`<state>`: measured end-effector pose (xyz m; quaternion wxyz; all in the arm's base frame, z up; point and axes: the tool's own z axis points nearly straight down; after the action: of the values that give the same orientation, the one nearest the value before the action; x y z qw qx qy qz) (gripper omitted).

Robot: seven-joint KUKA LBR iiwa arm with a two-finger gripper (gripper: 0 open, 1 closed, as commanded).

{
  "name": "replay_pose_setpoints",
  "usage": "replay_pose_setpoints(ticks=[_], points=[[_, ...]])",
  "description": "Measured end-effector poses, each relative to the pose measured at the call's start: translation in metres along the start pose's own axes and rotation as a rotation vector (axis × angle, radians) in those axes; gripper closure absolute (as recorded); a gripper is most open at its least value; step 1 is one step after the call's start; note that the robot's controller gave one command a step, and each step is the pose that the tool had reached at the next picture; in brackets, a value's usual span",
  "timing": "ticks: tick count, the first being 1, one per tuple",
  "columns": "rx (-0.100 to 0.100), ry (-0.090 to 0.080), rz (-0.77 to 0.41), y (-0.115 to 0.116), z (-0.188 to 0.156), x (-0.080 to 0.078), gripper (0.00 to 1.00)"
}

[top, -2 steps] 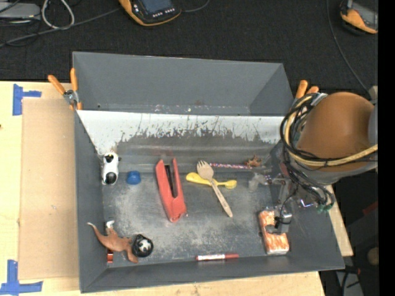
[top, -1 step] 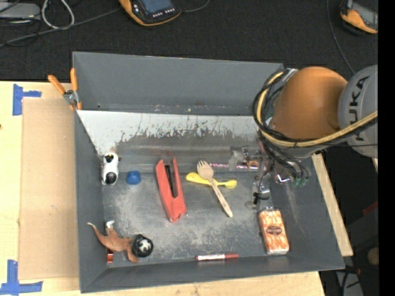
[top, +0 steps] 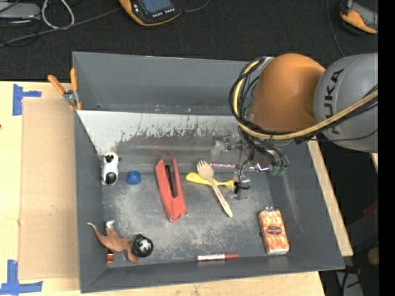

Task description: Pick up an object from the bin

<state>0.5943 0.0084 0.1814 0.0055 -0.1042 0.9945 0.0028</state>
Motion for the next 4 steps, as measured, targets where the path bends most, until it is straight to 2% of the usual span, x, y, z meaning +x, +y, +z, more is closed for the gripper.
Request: replay_pose_setpoints(ticks=[1,2,3,4], points=[[0.001,-0.005,-0.099,0.013,0.007,-0.027,0.00],[0.001,-0.003,-0.036,0.011,0.074,-0.003,0.00],[0.001,-0.017,-0.056,-0.011,0.113,-0.002,0.00],[-0.003,-0.007,0.184,-0.015,0.093,-0.014,0.00]])
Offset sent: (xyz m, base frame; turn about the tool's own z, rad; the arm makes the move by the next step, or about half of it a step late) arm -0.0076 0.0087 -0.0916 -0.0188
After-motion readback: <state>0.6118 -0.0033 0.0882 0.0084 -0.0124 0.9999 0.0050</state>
